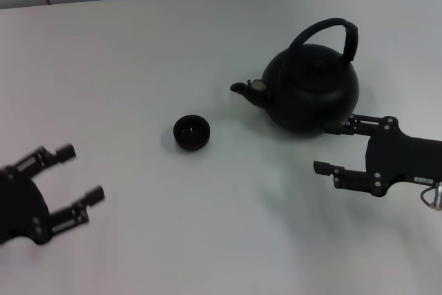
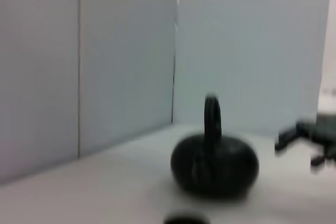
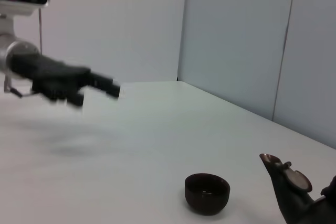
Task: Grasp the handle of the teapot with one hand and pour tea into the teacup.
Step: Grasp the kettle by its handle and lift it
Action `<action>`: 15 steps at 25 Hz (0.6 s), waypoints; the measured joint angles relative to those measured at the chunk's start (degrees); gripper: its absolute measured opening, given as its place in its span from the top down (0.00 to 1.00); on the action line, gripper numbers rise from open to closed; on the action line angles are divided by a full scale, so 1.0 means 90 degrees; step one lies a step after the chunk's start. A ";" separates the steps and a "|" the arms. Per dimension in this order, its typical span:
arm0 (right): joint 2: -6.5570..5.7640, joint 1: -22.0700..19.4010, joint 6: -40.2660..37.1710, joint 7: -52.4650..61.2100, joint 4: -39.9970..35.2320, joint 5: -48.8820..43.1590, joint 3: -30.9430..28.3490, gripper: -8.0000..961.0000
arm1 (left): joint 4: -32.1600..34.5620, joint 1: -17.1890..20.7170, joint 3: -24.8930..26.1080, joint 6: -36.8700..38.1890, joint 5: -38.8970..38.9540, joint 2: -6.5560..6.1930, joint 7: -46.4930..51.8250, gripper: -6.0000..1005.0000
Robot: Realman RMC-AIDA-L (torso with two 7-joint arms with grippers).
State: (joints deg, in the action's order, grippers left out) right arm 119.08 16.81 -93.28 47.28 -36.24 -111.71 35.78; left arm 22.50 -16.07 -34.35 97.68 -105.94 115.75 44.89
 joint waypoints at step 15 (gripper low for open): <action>0.0016 -0.0165 -0.0045 -0.0077 0.0180 0.0328 -0.0024 0.30 | 0.0039 -0.0012 0.0071 -0.0814 -0.0760 0.0153 -0.0240 0.19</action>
State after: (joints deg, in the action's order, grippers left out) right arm 119.22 15.32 -93.69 46.59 -34.62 -108.76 35.56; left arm 22.85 -16.18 -33.72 90.35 -112.78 117.13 42.72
